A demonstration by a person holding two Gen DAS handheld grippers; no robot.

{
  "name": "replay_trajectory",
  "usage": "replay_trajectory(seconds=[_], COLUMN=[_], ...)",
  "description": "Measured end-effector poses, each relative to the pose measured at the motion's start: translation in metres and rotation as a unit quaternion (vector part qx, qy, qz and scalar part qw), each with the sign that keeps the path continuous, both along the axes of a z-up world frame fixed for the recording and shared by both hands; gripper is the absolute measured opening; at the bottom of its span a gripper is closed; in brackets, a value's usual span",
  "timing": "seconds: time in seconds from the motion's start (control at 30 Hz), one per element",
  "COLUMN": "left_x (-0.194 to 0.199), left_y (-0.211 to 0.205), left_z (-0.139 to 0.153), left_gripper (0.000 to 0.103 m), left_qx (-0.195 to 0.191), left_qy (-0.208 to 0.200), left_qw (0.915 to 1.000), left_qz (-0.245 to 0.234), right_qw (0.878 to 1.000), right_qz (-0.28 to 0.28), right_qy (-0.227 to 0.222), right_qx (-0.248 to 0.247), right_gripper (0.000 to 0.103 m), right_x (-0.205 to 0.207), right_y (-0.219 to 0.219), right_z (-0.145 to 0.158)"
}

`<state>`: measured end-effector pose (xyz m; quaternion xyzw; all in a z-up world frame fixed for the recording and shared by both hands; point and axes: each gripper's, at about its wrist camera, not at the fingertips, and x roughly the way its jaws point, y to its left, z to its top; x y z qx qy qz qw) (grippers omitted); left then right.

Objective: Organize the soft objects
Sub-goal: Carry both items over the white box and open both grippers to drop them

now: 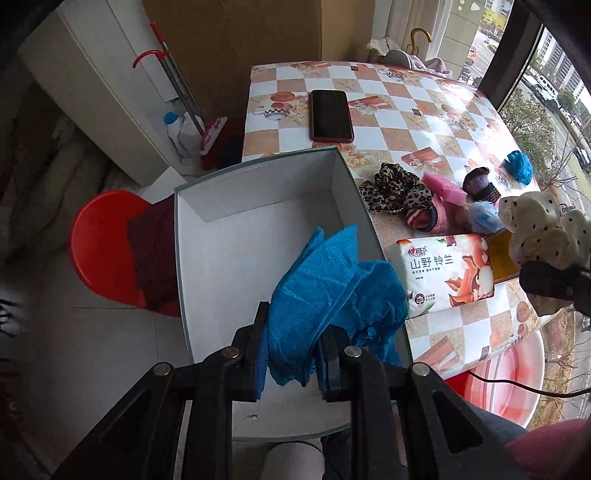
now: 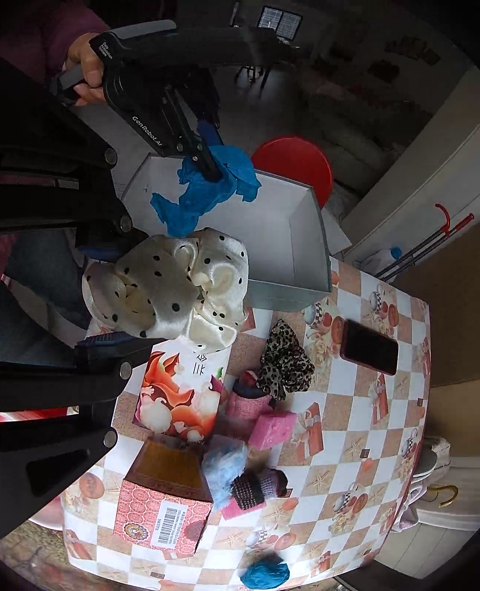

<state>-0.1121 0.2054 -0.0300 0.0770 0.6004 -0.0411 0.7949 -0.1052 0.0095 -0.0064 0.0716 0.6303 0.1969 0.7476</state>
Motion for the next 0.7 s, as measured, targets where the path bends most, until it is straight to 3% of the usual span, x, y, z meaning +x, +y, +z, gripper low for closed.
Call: replay_trajectory(seconds=[0.3, 0.7], left_x=[-0.018, -0.020], left_y=[0.037, 0.042], left_z=[-0.014, -0.021], left_gripper=[0.023, 0.023], left_qx=[-0.005, -0.002], left_qy=[0.020, 0.025], left_qw=[0.9983, 0.9974], left_qz=[0.055, 0.067], right_qw=[0.995, 0.991], right_qz=[0.100, 0.135], right_qy=[0.005, 0.015], right_qx=[-0.019, -0.022], right_gripper=[0.032, 0.032], right_x=[0.005, 0.003], right_y=[0.067, 0.082], right_z=[-0.008, -0.015])
